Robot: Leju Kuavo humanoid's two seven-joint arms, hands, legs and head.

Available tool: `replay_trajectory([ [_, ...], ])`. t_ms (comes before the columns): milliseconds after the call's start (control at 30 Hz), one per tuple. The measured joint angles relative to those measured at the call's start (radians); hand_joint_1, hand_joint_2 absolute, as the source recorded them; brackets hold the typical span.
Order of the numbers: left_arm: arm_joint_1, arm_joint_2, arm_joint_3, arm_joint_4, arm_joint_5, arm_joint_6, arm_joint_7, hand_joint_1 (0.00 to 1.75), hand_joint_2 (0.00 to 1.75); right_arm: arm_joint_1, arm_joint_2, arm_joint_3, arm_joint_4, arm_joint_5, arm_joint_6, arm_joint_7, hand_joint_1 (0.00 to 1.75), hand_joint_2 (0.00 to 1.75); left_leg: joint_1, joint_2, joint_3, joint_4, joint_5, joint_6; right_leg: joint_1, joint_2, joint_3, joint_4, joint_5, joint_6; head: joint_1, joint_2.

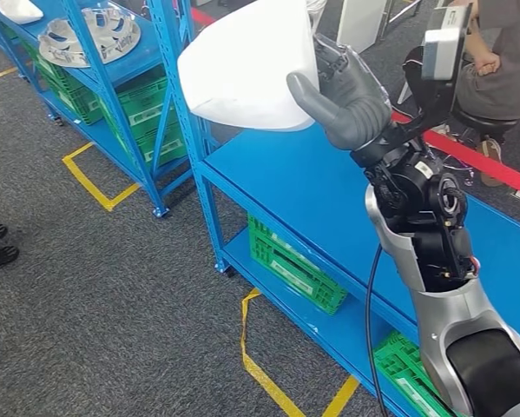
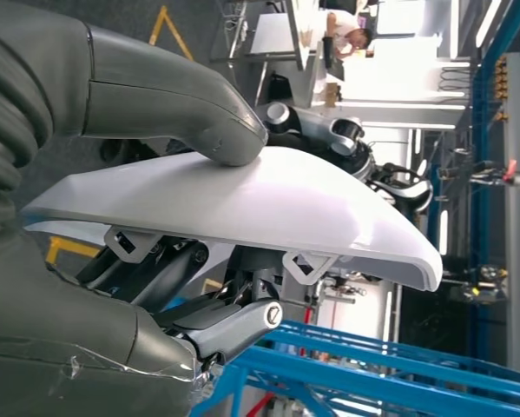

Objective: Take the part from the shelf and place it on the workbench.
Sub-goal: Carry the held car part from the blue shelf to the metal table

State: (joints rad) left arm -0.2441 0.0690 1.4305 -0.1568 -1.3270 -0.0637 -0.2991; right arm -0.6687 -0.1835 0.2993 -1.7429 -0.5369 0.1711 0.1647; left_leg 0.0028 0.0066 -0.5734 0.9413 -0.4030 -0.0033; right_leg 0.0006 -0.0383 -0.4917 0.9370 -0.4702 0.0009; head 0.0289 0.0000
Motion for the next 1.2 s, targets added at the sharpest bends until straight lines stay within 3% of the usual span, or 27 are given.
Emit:
replay_trajectory([
  [267,0.001,0.004,0.000,0.000,0.013,-0.024,-0.008,0.00,1.75,0.014,0.000,0.006,-0.001,-0.071,0.076,-0.008,1.75,1.75,0.000,0.000,0.000,0.000,0.000,0.000,0.000,0.000,0.000,0.000,0.000,0.000,0.000,0.000],
  [667,0.006,0.015,0.000,0.000,0.007,-0.025,0.027,0.00,1.75,0.035,0.000,0.017,0.005,-0.041,0.127,-0.043,1.75,1.75,0.000,0.000,-0.001,0.000,0.000,0.000,0.000,0.000,0.000,0.000,0.000,0.000,0.000,0.000],
  [867,0.007,0.020,0.000,0.000,0.004,-0.024,0.030,0.00,1.75,0.039,0.001,0.021,0.012,-0.036,0.129,-0.046,1.75,1.75,-0.006,0.000,-0.004,0.005,-0.004,0.006,-0.006,-0.002,0.000,-0.001,0.000,0.004,-0.002,0.000],
  [1000,0.007,0.024,0.000,0.000,-0.001,-0.022,0.037,0.00,1.75,0.042,0.001,0.022,0.017,-0.035,0.129,-0.048,1.75,1.75,-0.005,-0.002,0.000,-0.002,-0.004,0.014,-0.009,-0.002,0.000,-0.001,-0.004,0.012,-0.003,0.000],
  [1067,0.007,0.026,0.000,0.000,-0.002,-0.021,0.039,0.00,1.75,0.044,0.001,0.022,0.018,-0.035,0.129,-0.049,1.75,1.75,0.002,-0.005,0.011,-0.016,-0.001,0.020,-0.009,0.014,-0.018,0.041,-0.031,0.017,0.001,0.000],
  [1167,0.004,0.025,0.000,0.000,-0.003,-0.020,0.040,0.00,1.75,0.050,0.001,0.022,0.021,-0.032,0.129,-0.049,1.75,1.75,0.006,-0.013,0.018,-0.020,-0.001,0.024,-0.012,0.033,-0.126,0.256,-0.124,0.021,0.013,0.000],
  [1200,0.003,0.025,0.000,0.000,-0.003,-0.020,0.040,0.00,1.75,0.053,0.001,0.022,0.023,-0.032,0.129,-0.048,1.75,1.75,0.006,-0.017,0.018,-0.020,-0.002,0.024,-0.014,0.034,-0.160,0.318,-0.141,0.023,0.015,0.000],
])
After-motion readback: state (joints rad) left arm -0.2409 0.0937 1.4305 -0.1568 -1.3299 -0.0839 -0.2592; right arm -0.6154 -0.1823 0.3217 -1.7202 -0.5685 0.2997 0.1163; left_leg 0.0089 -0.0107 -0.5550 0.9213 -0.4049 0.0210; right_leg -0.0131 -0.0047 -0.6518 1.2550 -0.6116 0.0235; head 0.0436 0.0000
